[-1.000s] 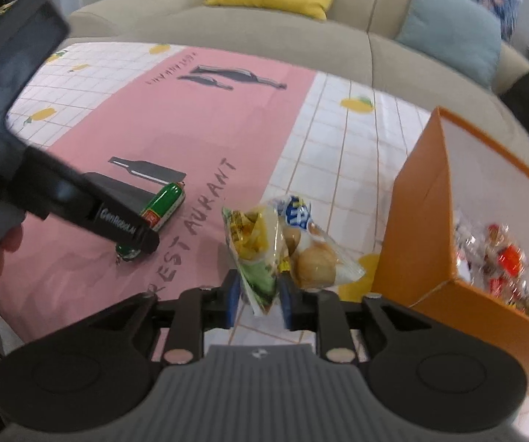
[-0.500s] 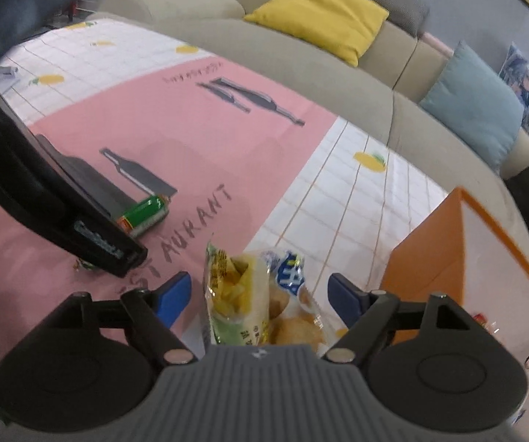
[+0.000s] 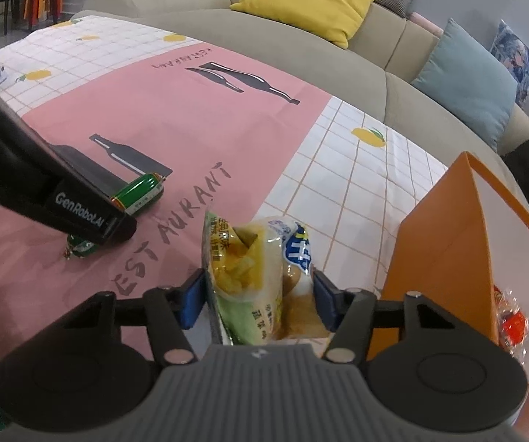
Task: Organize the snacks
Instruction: 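Lift both snacks and carry them over the orange box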
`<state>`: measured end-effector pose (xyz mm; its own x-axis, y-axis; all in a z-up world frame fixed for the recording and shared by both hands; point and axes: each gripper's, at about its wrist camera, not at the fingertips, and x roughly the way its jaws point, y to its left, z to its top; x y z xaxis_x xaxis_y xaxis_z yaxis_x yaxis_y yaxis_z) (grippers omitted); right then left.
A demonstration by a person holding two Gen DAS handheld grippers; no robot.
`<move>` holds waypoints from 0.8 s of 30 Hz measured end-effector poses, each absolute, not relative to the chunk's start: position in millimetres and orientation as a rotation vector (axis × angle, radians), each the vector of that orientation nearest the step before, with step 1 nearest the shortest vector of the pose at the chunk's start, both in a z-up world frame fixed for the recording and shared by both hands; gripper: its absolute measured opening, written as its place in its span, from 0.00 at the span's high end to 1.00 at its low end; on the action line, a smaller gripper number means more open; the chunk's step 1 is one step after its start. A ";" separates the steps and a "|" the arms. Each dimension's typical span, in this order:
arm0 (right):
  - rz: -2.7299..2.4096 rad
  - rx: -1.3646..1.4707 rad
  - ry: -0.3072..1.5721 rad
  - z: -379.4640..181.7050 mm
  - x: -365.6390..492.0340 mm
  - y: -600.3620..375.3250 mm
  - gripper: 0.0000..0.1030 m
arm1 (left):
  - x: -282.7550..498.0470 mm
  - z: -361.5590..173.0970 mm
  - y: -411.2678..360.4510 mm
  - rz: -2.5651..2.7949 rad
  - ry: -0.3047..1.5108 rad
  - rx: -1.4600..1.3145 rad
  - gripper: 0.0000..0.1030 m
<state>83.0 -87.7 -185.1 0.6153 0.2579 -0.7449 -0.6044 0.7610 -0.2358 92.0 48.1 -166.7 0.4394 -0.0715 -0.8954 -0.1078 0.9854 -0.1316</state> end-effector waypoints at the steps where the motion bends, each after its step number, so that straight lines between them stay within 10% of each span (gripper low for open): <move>1: 0.521 -0.494 0.761 -184.1 83.5 -88.1 0.47 | 91.4 -166.3 48.4 0.026 1.116 -0.187 0.76; 24: 0.517 -0.181 0.708 -60.7 75.7 -159.6 0.49 | 88.4 -50.0 18.0 -0.128 0.941 -0.345 0.76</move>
<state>75.7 -159.6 -60.7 0.6406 0.3907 -0.6610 -0.5104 0.8598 0.0136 88.4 18.0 -50.0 0.5859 -0.2564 -0.7688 -0.0416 0.9379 -0.3445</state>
